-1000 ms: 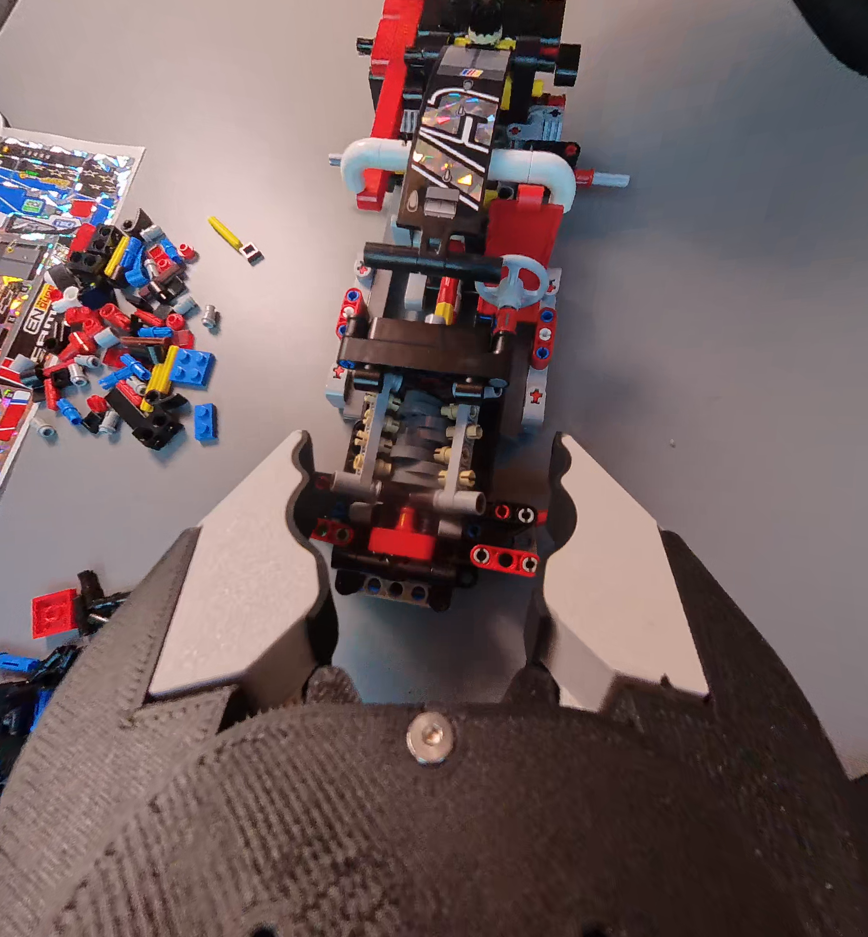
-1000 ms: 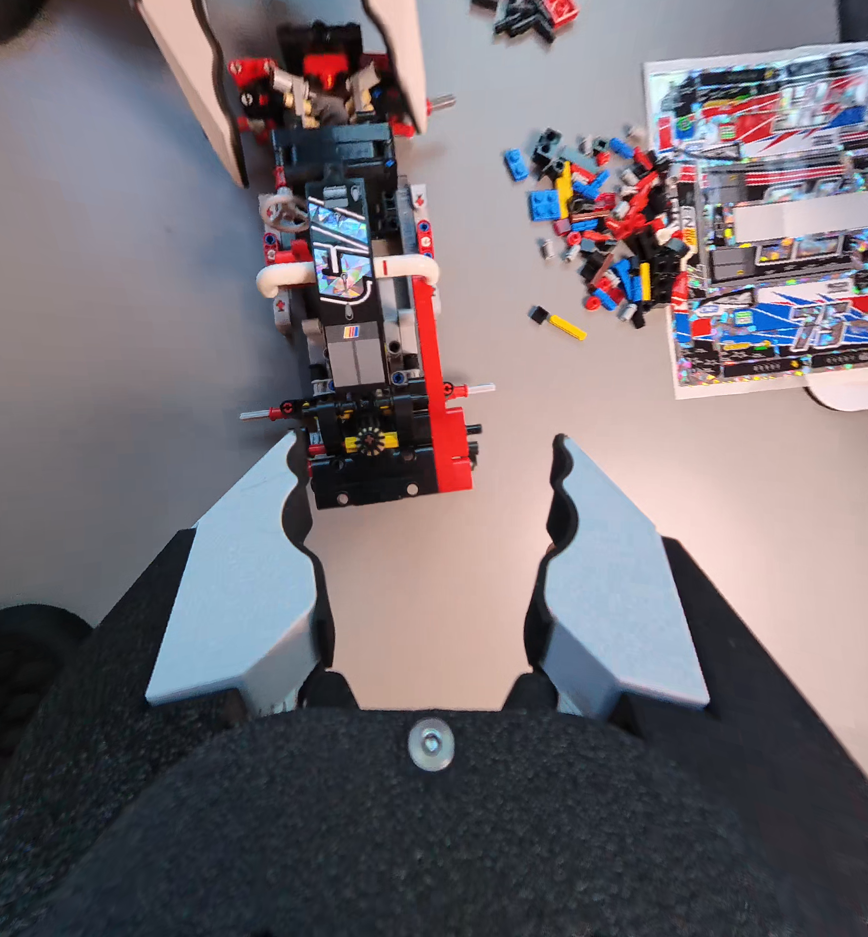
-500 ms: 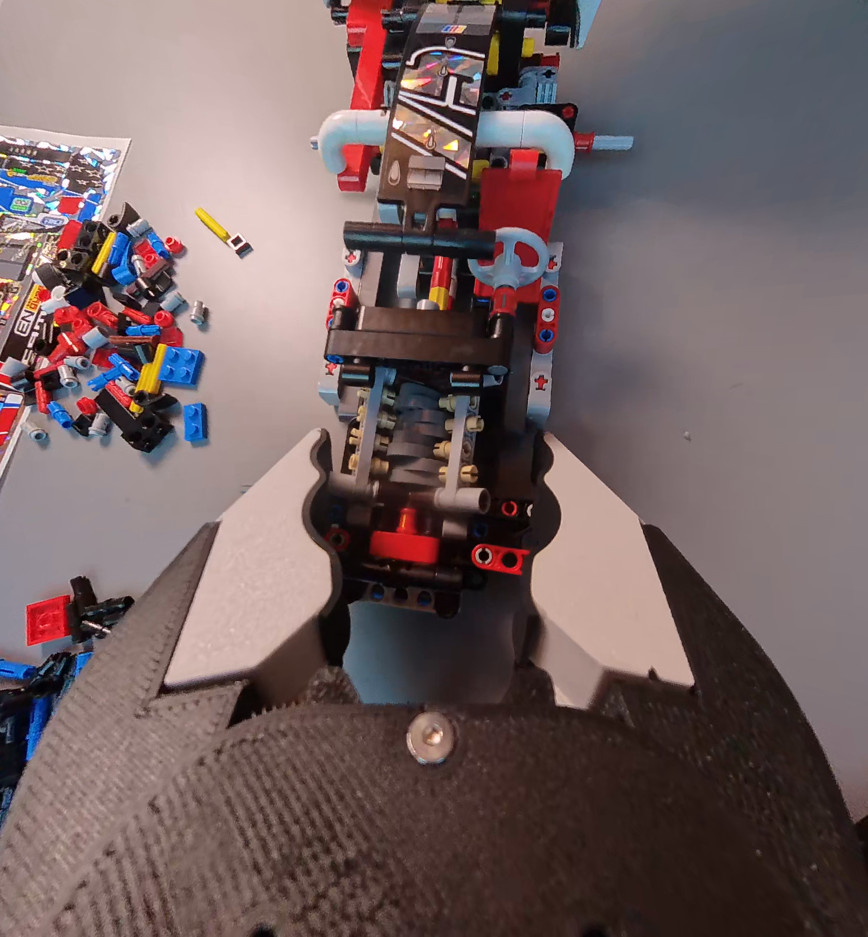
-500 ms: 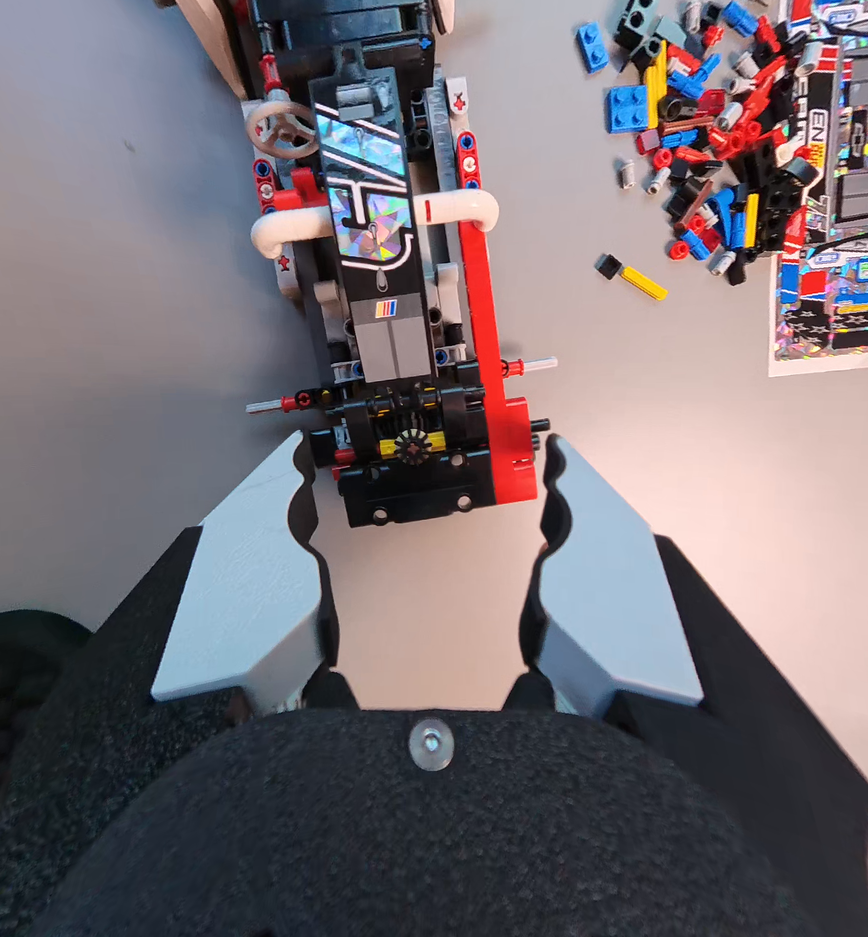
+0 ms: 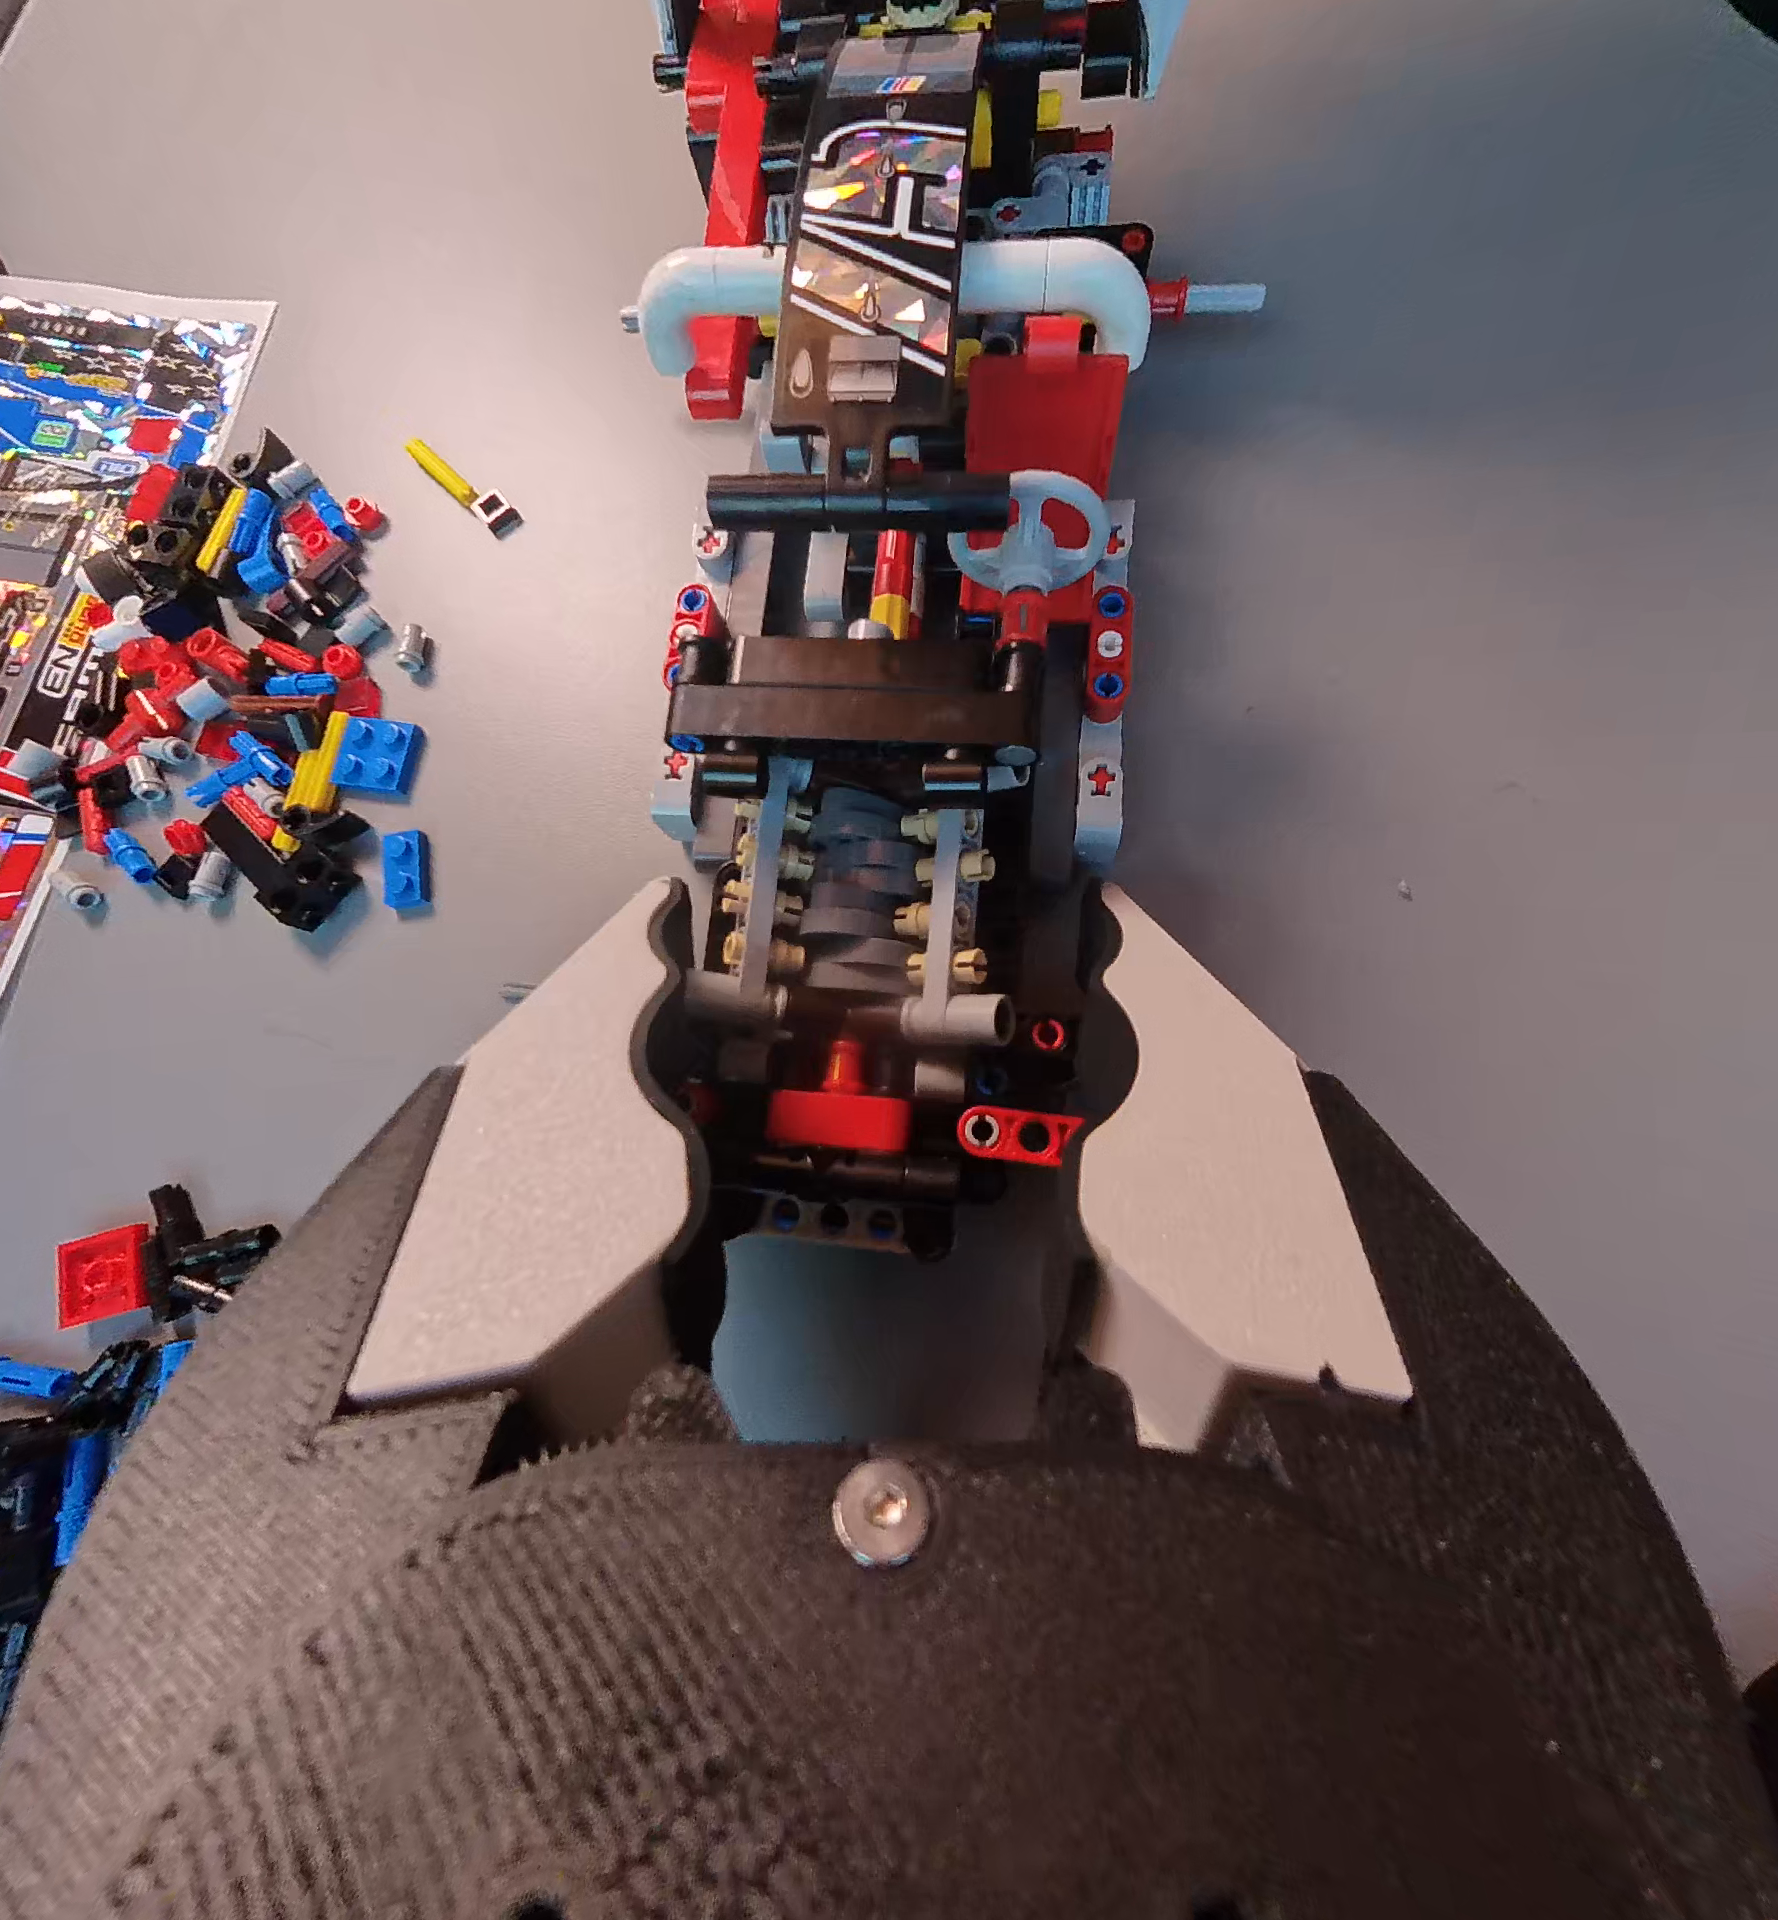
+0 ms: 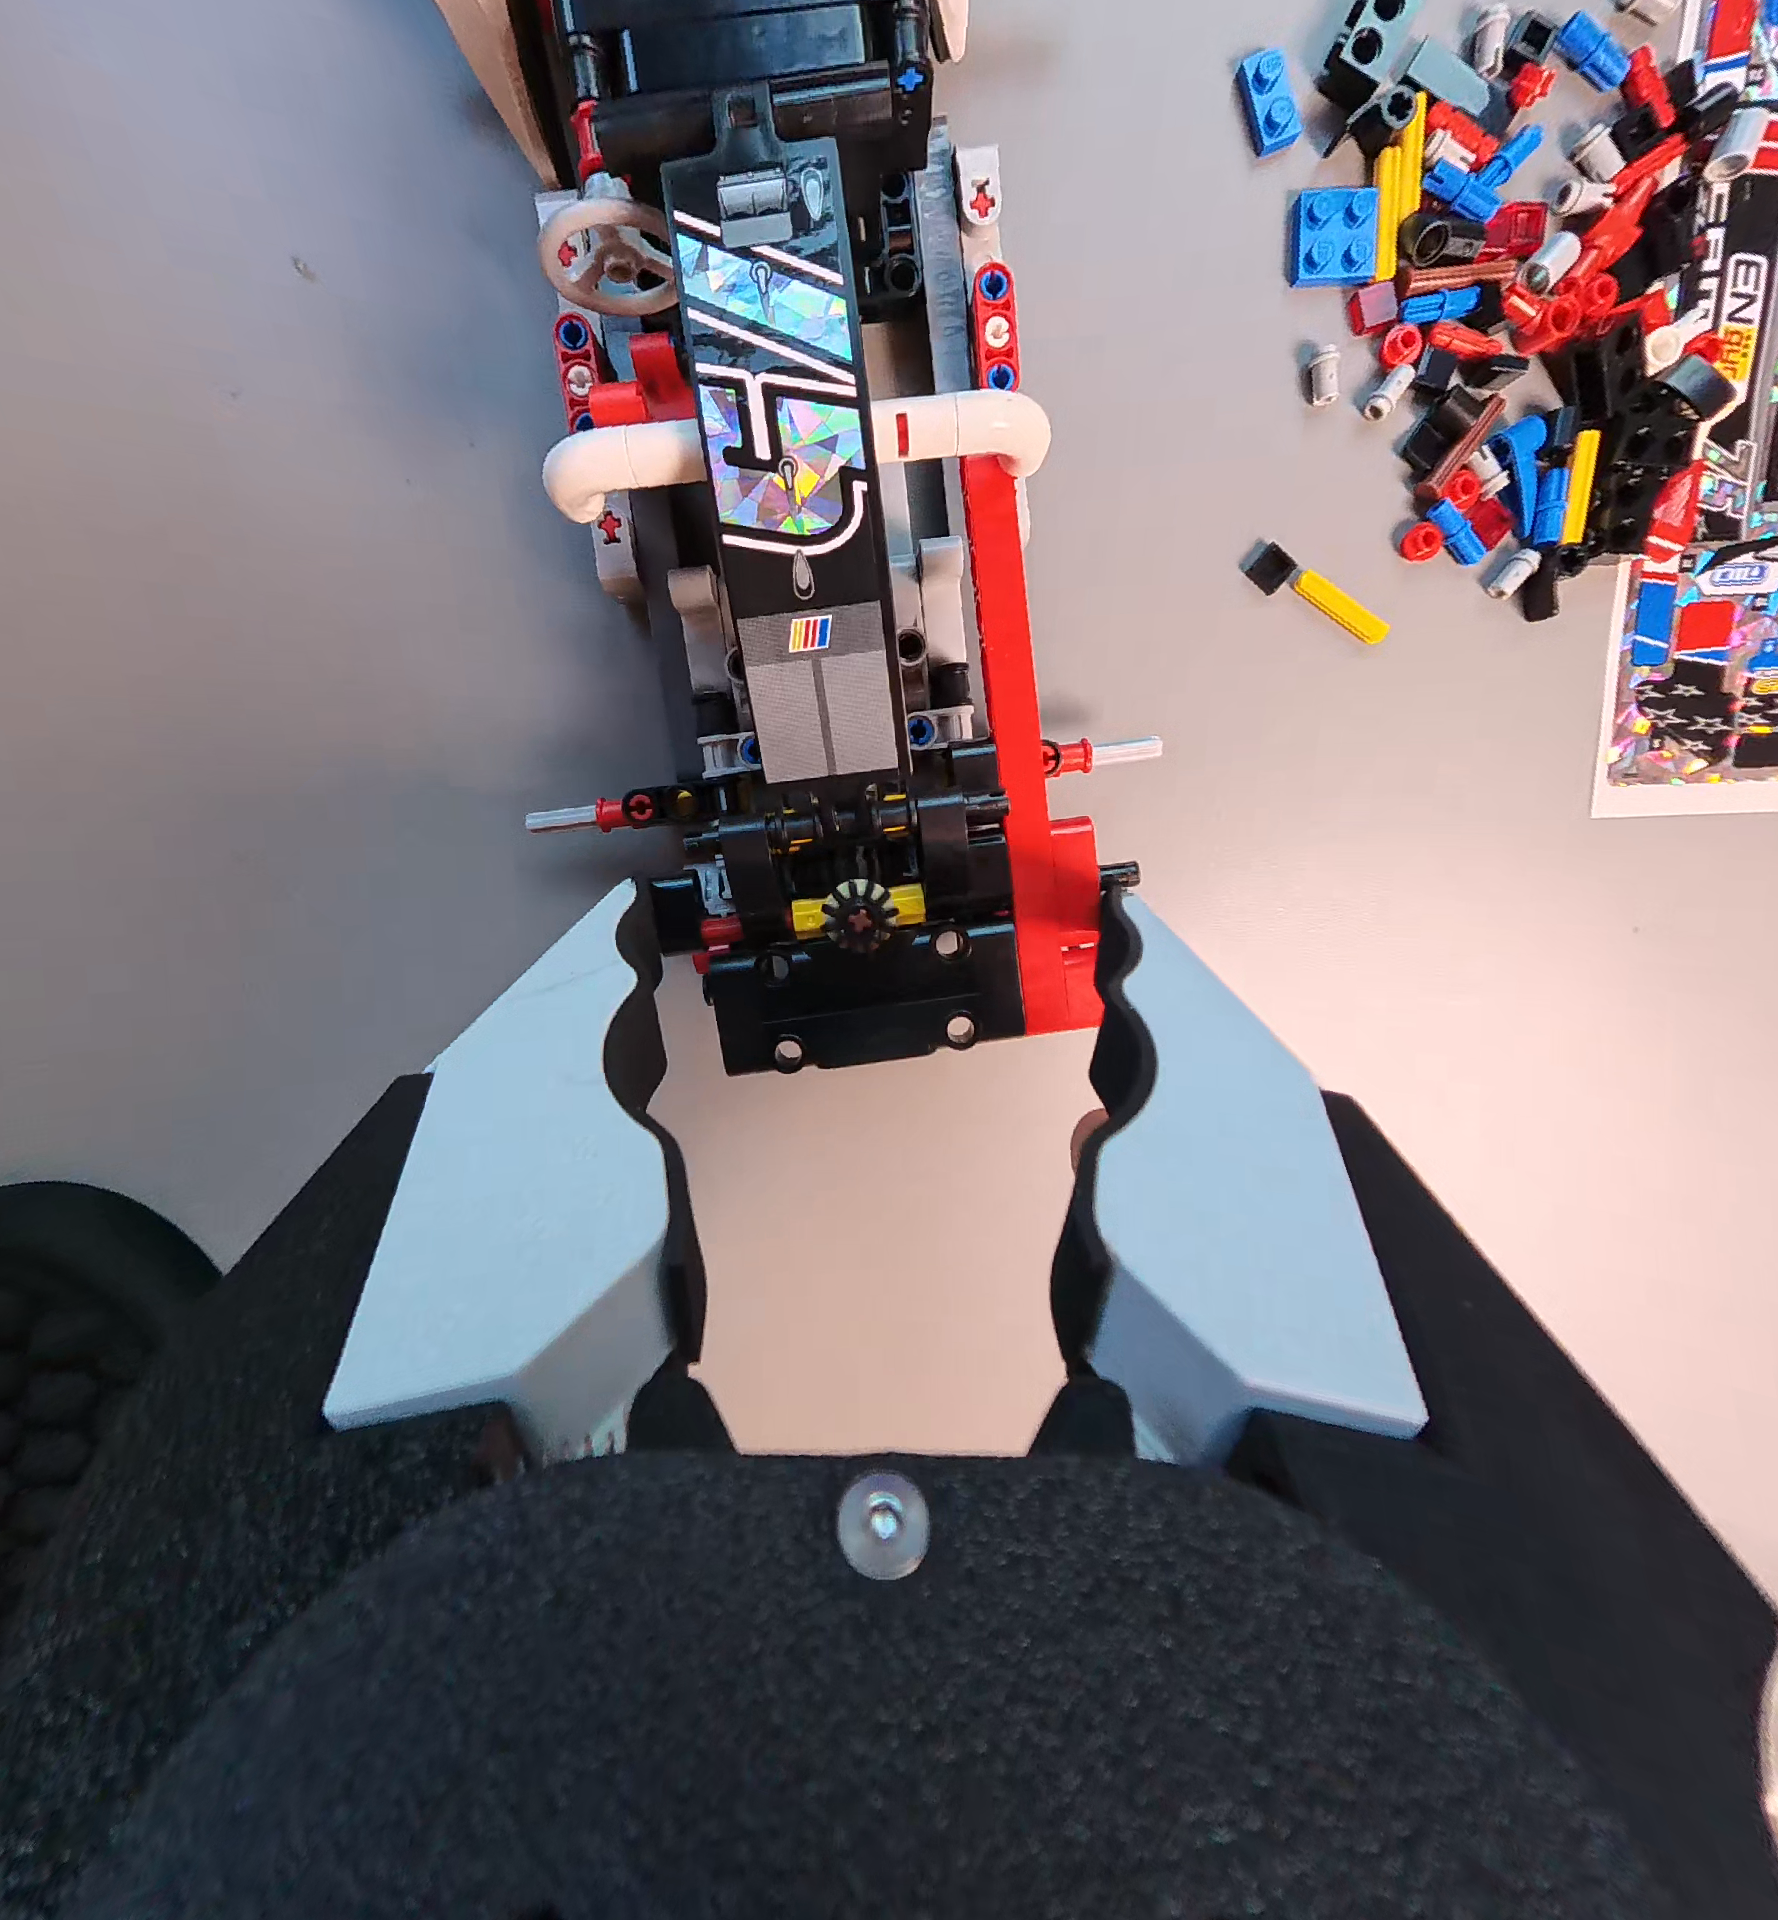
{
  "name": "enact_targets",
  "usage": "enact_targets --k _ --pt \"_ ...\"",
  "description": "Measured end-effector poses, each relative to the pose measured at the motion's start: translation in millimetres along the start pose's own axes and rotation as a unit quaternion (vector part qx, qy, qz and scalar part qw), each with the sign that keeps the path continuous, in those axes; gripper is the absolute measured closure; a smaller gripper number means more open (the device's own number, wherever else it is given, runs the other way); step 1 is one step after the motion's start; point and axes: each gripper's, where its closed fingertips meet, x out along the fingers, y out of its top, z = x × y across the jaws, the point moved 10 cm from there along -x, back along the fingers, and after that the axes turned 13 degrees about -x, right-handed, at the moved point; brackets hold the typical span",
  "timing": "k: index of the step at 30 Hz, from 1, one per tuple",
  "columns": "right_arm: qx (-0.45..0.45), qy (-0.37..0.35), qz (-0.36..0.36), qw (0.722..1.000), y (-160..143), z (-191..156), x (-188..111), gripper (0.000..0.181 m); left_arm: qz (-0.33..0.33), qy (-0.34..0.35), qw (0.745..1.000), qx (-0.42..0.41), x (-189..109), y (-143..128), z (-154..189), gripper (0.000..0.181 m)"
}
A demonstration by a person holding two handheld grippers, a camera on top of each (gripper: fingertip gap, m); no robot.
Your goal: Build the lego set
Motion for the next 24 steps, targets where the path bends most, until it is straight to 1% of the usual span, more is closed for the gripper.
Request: enact_targets --k 15,16,18,19,20,22,24 --pt "0.006 -0.003 0.009 1.0 -1.8 -0.5 -0.2 0.1 -0.004 -0.004 1.0 -0.004 -0.7 0.5 1.1 0.11" --pt "0.004 -0.005 0.01 1.0 -1.6 -1.8 -0.1 0.1 -0.006 -0.01 1.0 -0.007 -1.7 0.4 1.1 0.109" --pt "-0.001 -0.013 0.017 1.0 -1.9 -5.4 -0.5 0.1 -0.009 -0.014 1.0 -0.01 -6.7 1.4 0.3 0.093" --pt "-0.004 -0.021 0.028 0.999 -3.1 -7.2 -1.4 0.097 0.0 -0.012 1.0 -0.014 -10.9 5.1 -0.3 0.09" --pt "-0.006 -0.023 0.042 0.999 -5.0 -9.5 -2.9 0.085 0.019 -0.019 0.999 -0.018 -15.6 12.7 1.6 0.088" --pt "-0.009 -0.032 0.072 0.997 -10.7 -13.3 -6.9 0.078 0.055 -0.029 0.998 -0.015 -21.6 36.0 10.7 0.088" --pt "-0.013 -0.048 0.081 0.995 -18.8 -15.7 -6.1 0.073 0.066 -0.033 0.997 0.001 -16.3 64.2 24.3 0.088"
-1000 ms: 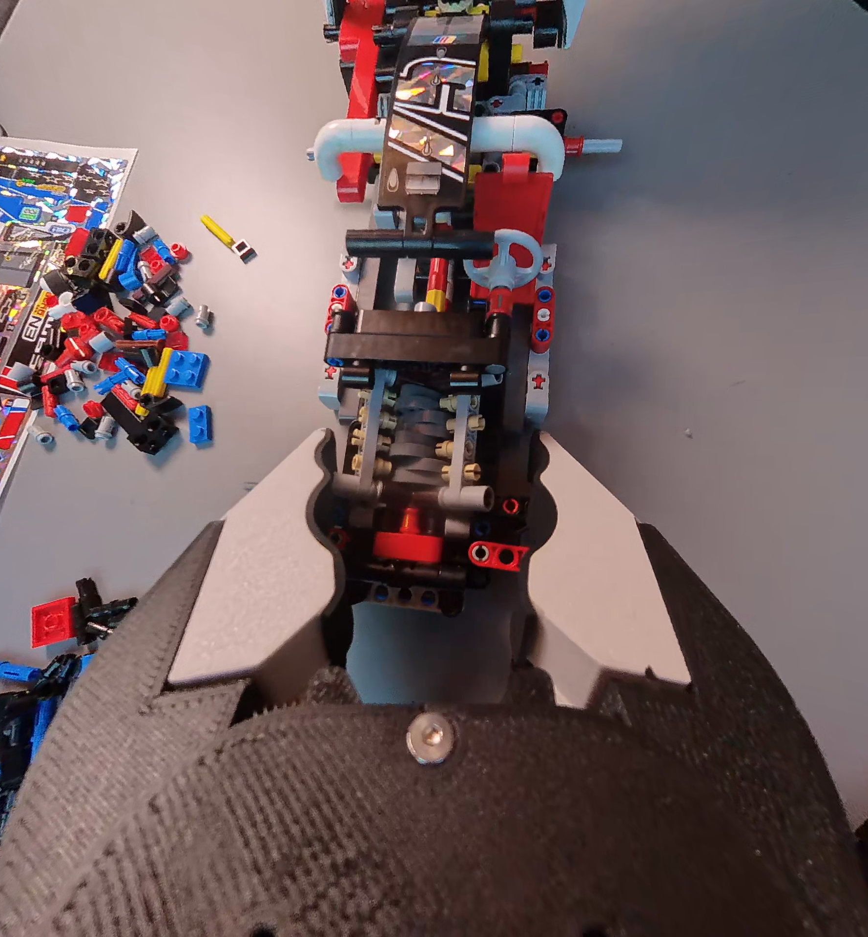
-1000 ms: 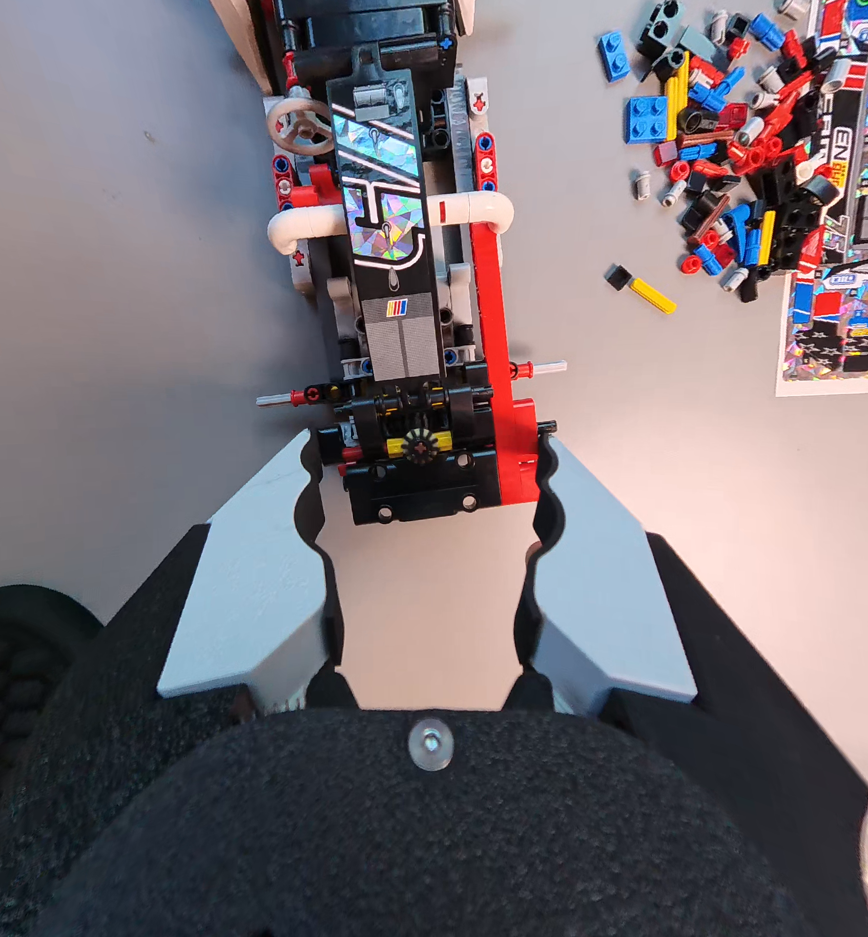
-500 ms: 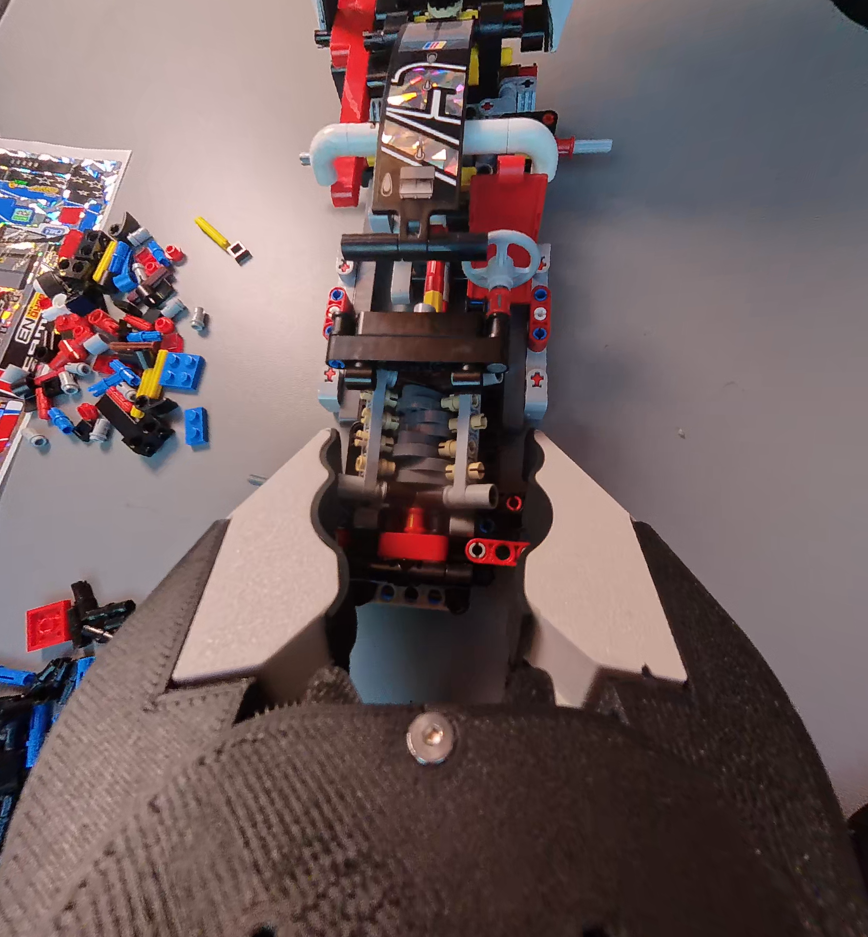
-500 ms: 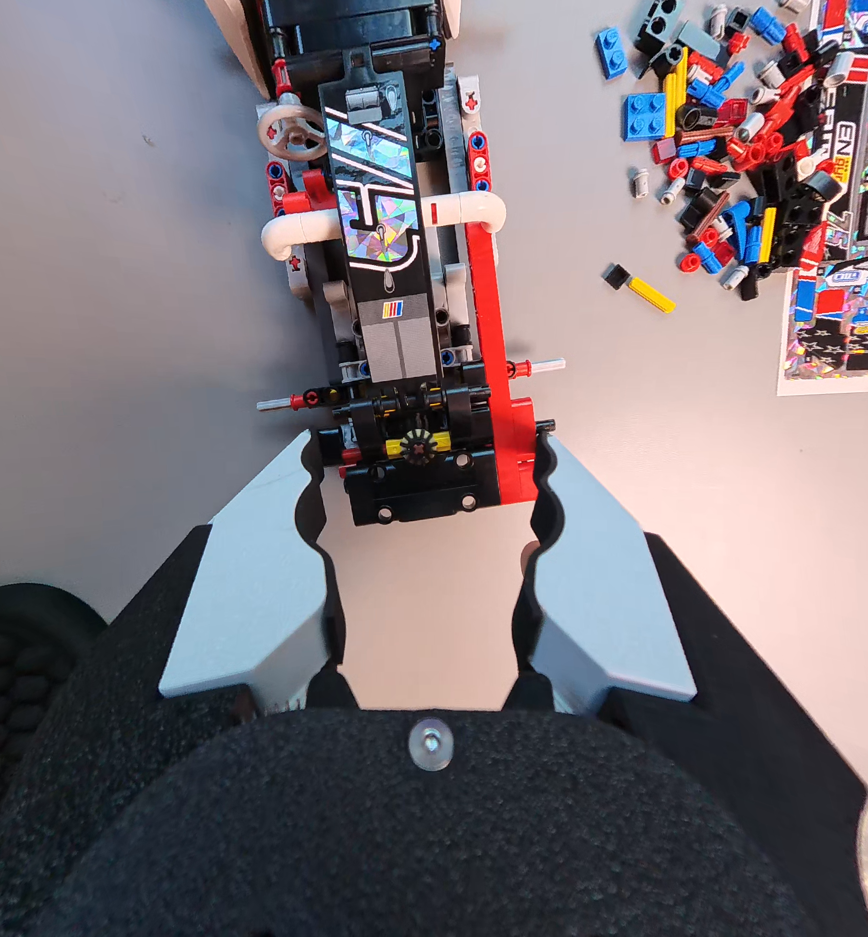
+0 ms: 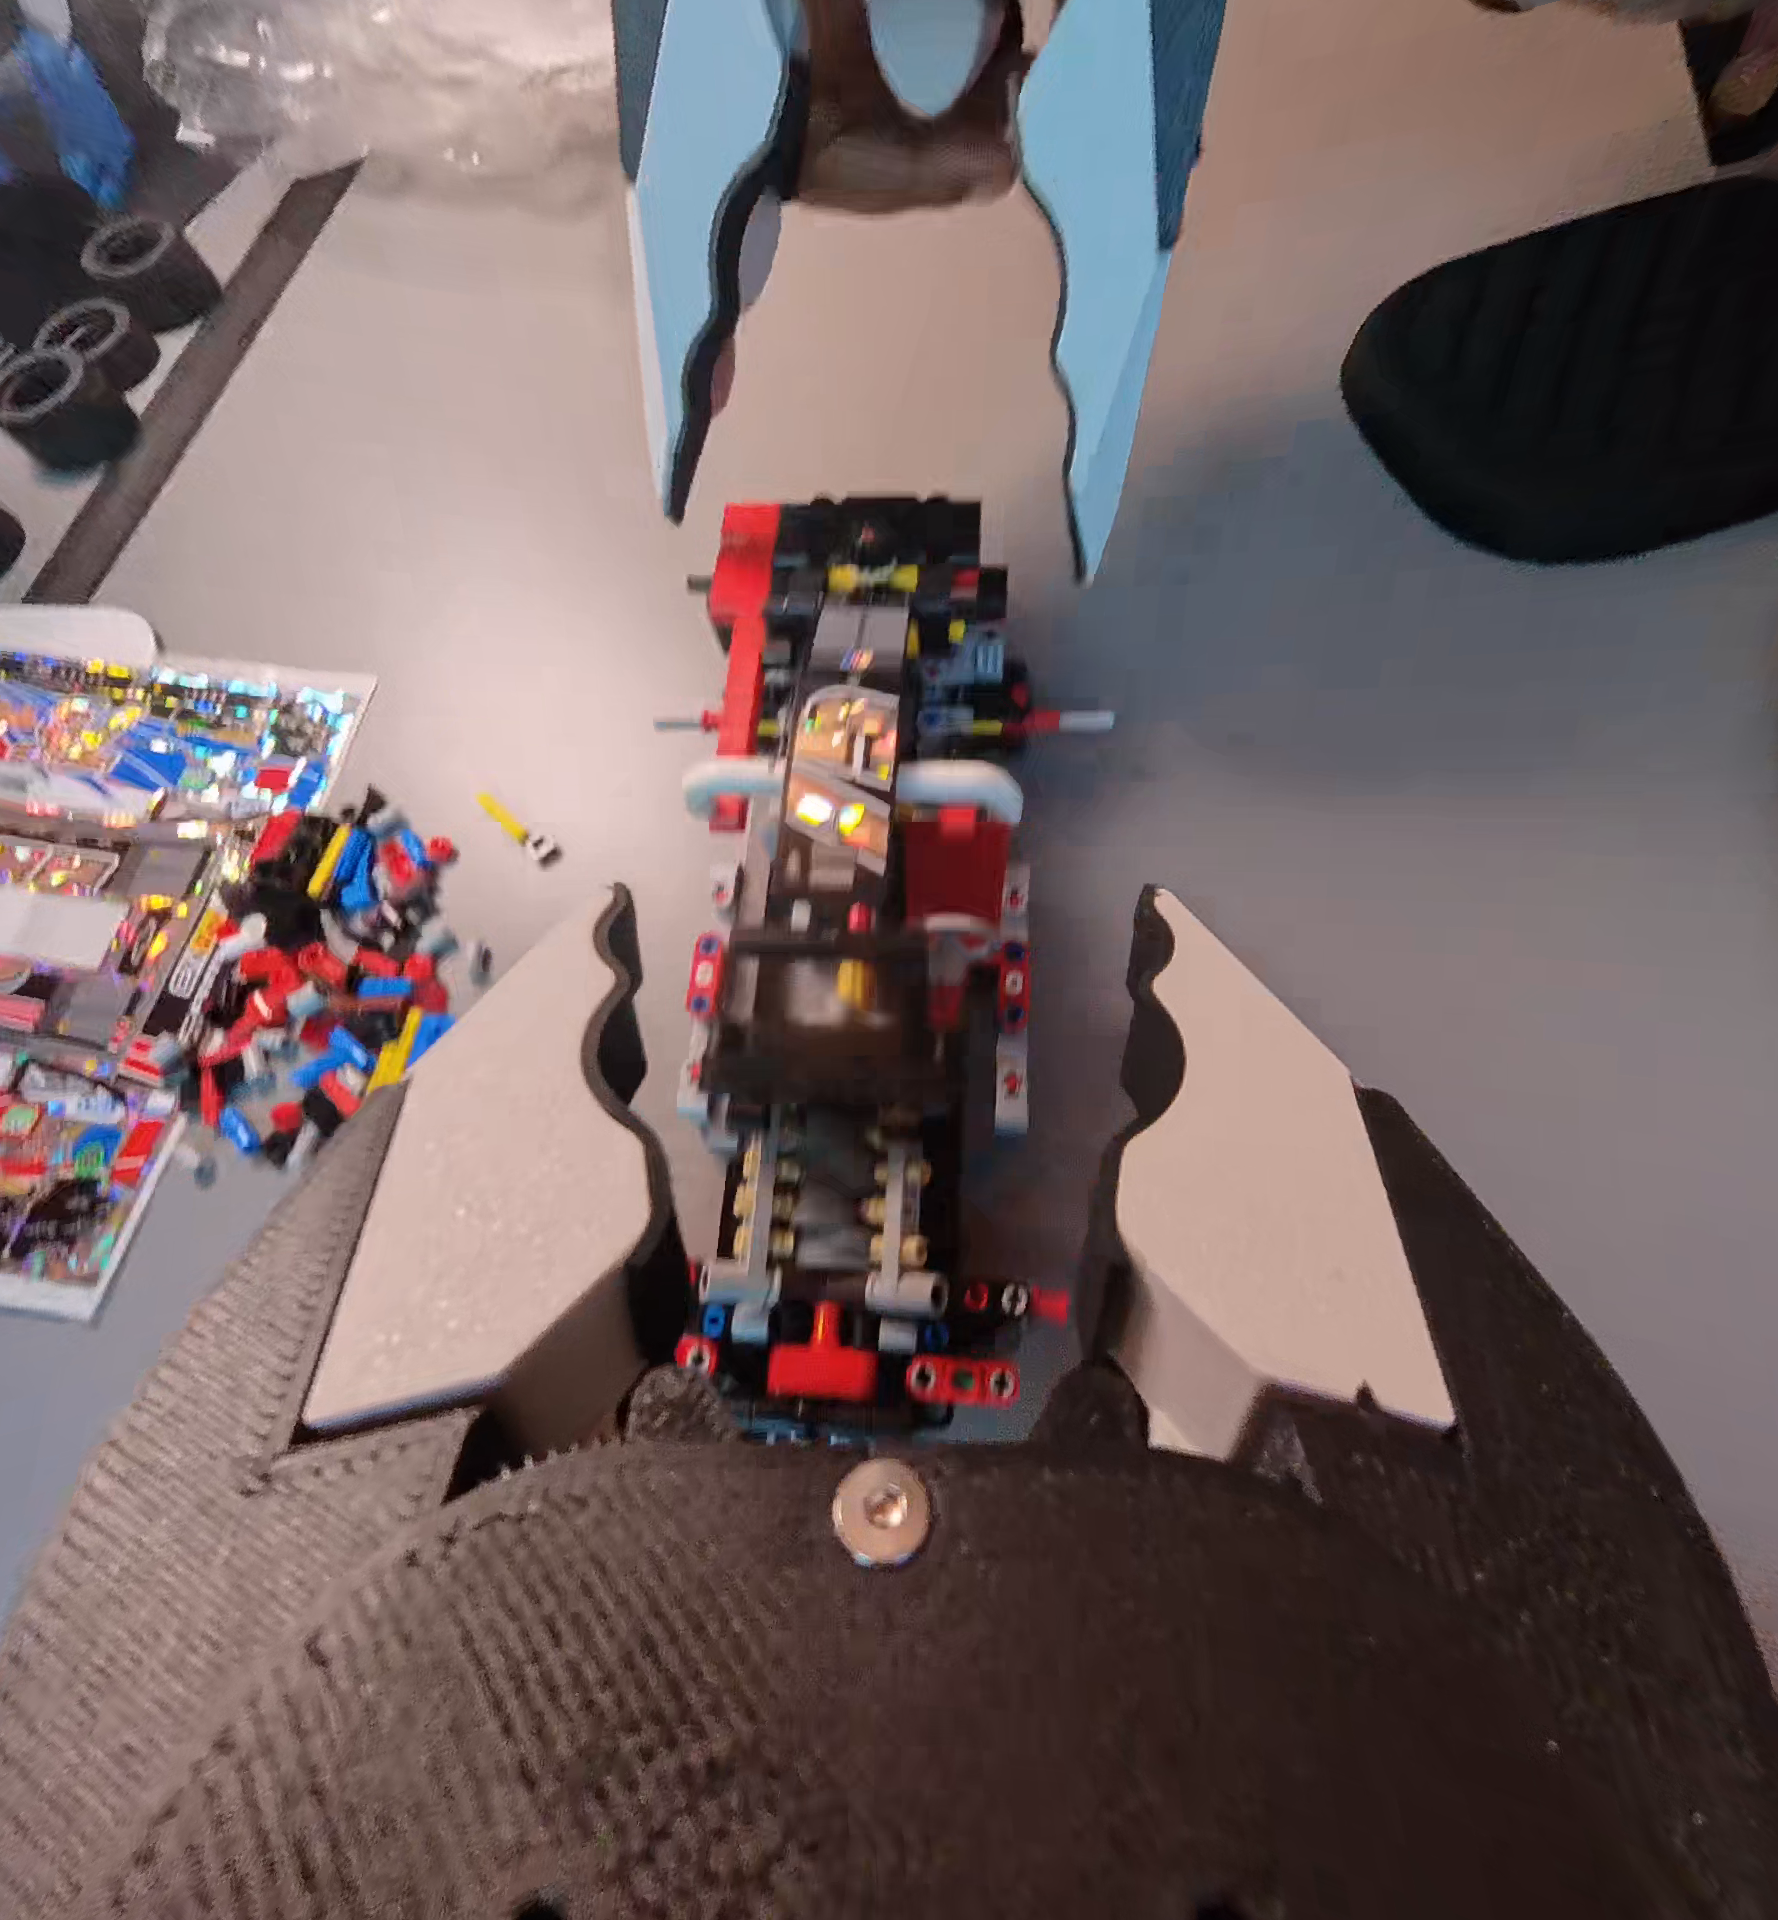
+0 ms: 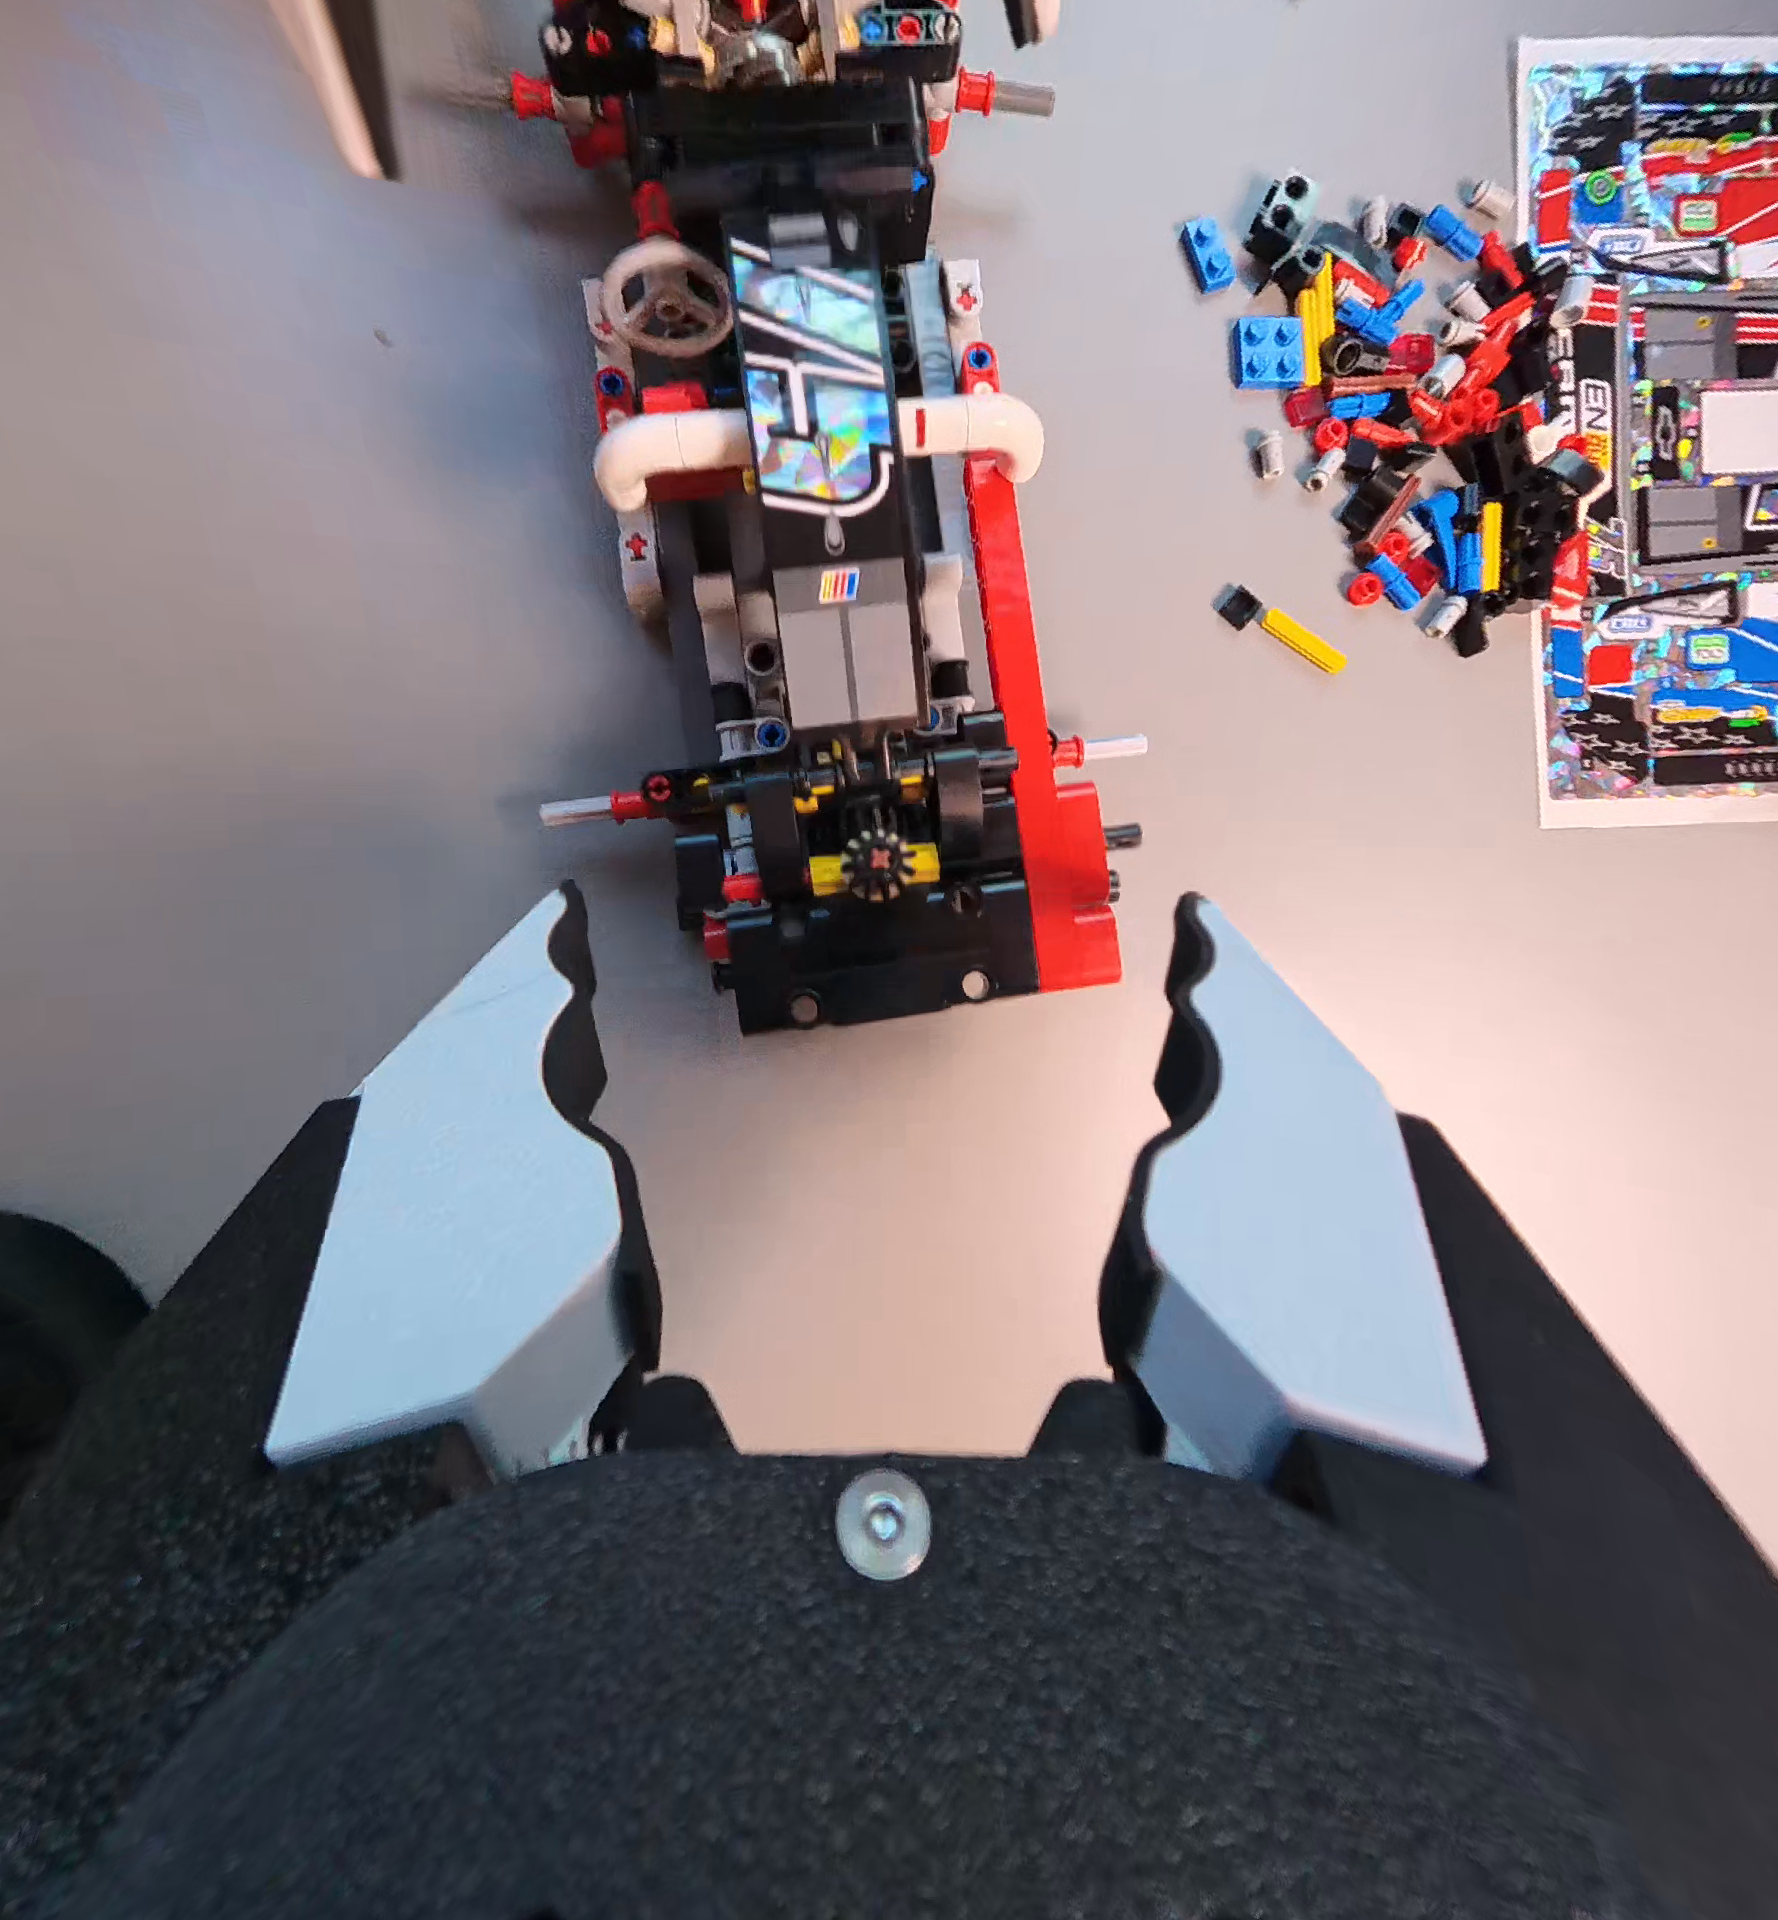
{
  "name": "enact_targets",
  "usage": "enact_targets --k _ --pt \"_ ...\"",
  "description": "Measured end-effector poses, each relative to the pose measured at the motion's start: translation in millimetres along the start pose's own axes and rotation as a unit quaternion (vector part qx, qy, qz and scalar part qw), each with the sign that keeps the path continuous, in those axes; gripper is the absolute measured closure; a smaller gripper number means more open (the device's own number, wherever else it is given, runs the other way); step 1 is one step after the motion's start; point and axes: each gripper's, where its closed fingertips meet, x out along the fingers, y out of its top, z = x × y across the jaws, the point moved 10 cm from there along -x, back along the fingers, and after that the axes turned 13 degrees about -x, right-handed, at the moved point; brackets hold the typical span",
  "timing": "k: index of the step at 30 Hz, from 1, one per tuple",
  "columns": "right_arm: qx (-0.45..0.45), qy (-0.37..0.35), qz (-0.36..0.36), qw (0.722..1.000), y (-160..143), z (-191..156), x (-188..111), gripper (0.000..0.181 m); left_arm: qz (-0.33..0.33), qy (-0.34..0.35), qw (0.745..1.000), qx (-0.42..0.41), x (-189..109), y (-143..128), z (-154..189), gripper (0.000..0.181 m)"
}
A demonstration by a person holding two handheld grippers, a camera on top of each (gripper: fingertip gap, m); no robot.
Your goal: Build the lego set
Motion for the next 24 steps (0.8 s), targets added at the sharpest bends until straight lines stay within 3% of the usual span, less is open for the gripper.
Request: enact_targets --k 4,7,9,13,24 --pt "0.006 -0.015 0.025 1.0 -13.6 -3.0 10.2 0.073 -0.063 0.017 0.997 0.036 50.5 44.6 16.9 0.084" --pt "0.008 -0.022 0.048 0.999 -21.4 -4.8 16.2 0.078 -0.152 0.028 0.987 0.04 87.4 59.7 14.6 0.078" --pt "0.01 -0.027 0.071 0.997 -24.8 -6.2 17.4 0.08 -0.183 0.023 0.982 0.032 100.8 65.5 10.5 0.083" --pt "-0.002 -0.036 0.101 0.994 -29.7 -8.7 17.5 0.086 -0.228 0.014 0.973 0.026 110.5 70.4 4.2 0.095" --pt "-0.023 -0.043 0.13 0.99 -32.5 -9.7 19.5 0.09 -0.287 0.017 0.957 0.031 115.5 71.7 5.5 0.098"
